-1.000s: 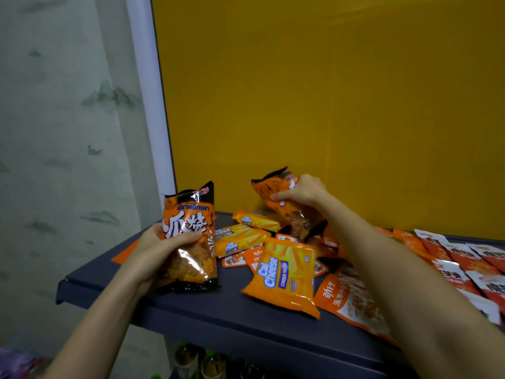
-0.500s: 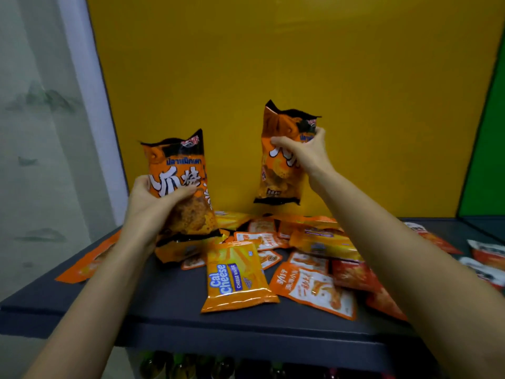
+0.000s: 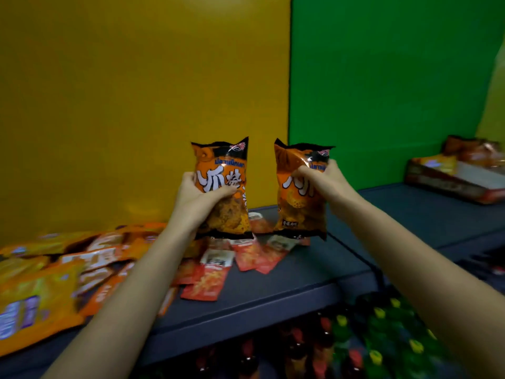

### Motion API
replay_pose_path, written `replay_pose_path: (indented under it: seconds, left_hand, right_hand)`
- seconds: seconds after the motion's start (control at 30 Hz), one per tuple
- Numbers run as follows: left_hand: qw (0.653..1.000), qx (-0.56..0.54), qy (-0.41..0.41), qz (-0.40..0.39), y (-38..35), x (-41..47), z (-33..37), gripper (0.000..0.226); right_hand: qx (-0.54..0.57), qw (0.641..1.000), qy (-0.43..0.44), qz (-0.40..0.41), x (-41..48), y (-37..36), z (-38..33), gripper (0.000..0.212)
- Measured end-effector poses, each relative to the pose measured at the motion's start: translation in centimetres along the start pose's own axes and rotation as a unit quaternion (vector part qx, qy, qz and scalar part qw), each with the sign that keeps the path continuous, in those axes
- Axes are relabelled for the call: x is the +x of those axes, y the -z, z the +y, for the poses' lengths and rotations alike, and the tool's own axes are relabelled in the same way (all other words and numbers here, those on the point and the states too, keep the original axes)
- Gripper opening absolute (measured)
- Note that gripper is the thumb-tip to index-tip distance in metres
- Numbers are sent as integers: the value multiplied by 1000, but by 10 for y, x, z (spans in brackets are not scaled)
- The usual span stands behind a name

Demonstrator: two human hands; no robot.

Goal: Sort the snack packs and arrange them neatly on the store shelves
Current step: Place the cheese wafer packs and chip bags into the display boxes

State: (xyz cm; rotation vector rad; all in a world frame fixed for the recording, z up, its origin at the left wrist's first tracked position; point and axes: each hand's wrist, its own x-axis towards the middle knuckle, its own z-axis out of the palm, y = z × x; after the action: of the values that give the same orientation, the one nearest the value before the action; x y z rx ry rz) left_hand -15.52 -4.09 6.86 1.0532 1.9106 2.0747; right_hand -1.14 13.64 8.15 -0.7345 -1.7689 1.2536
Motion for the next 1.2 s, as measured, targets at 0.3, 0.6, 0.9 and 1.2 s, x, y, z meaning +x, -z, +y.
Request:
replay_pose_path:
  seconds: [0.3,0.6,0.9,1.2]
  left_hand:
    - [994,-22,45,-100,-212,-34,-5,61]
    - [982,-58,57,-171,-388,-62,3,58]
    - [970,-70,42,-229,-542,-47,11,63]
    - [962,-50,-5,-268,-697,17,33,92]
  right_hand:
    - [-40,995,-46,84,6,214,60,59]
    - [-96,982,-47,158,10,373,91,102]
    - [-107,960,-66,251,45,501,130,89]
    - [-96,953,-54,282,139,612,149,113]
